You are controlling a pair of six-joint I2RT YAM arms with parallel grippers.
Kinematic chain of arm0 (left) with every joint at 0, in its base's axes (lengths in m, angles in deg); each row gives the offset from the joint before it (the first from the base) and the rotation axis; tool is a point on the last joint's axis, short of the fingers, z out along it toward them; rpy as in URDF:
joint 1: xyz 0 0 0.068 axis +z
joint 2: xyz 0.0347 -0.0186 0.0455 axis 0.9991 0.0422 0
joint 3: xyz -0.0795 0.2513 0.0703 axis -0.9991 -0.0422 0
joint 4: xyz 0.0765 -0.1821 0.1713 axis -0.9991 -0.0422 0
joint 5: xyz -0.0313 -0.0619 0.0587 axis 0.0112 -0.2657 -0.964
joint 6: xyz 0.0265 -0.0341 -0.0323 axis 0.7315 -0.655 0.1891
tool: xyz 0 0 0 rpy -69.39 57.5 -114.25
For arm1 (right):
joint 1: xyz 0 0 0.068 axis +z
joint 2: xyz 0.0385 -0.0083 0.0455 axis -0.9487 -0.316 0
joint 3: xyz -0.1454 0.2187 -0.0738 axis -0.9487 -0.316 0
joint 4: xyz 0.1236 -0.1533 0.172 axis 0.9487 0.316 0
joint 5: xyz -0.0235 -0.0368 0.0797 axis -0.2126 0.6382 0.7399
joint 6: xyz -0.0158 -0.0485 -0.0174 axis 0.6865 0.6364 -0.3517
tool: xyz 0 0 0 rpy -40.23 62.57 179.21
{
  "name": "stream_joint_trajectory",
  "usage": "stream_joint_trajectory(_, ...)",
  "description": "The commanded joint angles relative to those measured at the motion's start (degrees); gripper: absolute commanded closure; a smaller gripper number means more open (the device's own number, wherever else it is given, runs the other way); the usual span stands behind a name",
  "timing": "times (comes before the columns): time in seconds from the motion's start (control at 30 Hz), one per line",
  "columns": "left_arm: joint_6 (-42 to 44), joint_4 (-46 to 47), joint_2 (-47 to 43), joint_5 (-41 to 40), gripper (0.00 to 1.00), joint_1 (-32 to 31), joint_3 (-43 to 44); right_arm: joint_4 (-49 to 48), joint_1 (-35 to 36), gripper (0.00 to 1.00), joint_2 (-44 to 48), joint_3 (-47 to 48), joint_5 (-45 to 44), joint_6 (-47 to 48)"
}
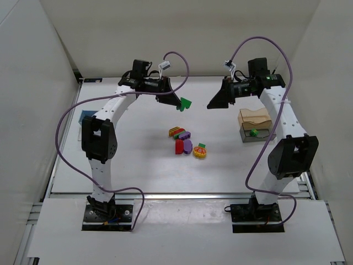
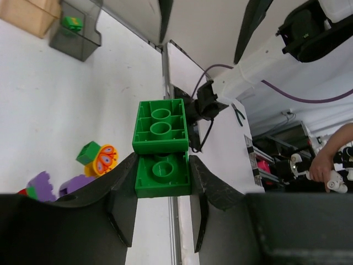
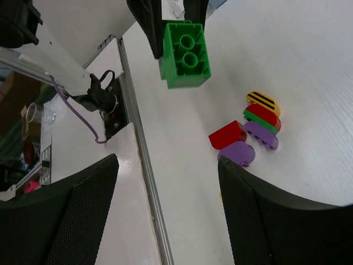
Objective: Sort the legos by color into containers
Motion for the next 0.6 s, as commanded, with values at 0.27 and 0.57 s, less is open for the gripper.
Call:
stream_joint_trajectory(0.27, 1.68, -0.1, -9.18, 2.14, 0.88, -3.22, -3.15, 1.32, 2.75, 0.23, -0.6, 2.08, -0.17, 0.73)
stream_joint_trajectory(0.57, 6.68, -5.02, -11.38, 0.47, 0.88, -6.3, -4.12, 0.53, 4.69, 0.24, -0.95, 2.78, 0.53, 0.02)
